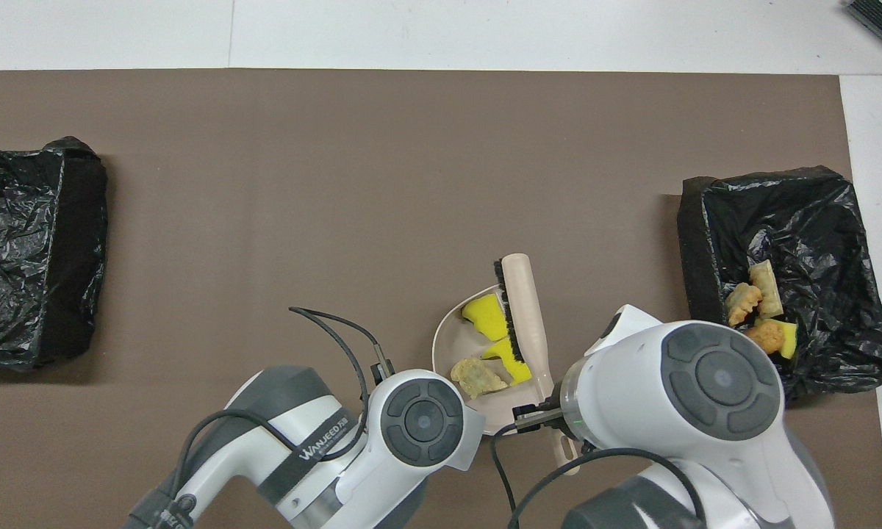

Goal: Sweep and dump trash in bin
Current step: 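Sweep sponge and bread into the dustpan with the right gripper's brush, then carry the loaded dustpan with the left gripper to the near bin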

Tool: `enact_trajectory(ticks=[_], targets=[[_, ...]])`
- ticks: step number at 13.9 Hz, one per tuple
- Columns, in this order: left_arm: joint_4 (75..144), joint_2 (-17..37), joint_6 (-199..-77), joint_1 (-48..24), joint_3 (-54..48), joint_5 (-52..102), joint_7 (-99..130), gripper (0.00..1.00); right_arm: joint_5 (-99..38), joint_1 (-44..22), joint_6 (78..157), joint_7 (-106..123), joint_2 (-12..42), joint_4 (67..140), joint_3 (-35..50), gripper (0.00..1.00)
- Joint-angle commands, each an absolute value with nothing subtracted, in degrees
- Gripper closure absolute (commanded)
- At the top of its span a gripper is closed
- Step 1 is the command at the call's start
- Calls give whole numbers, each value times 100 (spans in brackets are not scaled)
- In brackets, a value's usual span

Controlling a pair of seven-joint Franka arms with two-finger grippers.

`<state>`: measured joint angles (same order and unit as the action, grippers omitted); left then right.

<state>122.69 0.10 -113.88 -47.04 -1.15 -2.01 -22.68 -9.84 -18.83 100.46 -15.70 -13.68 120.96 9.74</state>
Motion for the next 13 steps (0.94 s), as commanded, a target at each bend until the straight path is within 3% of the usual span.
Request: enact_trajectory(ticks=[1, 6, 13], targets=[[12708, -614, -11295, -4369, -114, -264, -2706, 100, -826, -1828, 9976, -1406, -1353, 11997, 1011, 100], [12736, -940, -11224, -3255, -105, -412, -3828, 100, -896, -1925, 9923, -1564, -1547, 12120, 1072, 100], [12060, -993, -11232, -531, -70, -439, -7255, 100, -1002, -2872, 10325, -2845, -1530, 12357, 1125, 100]])
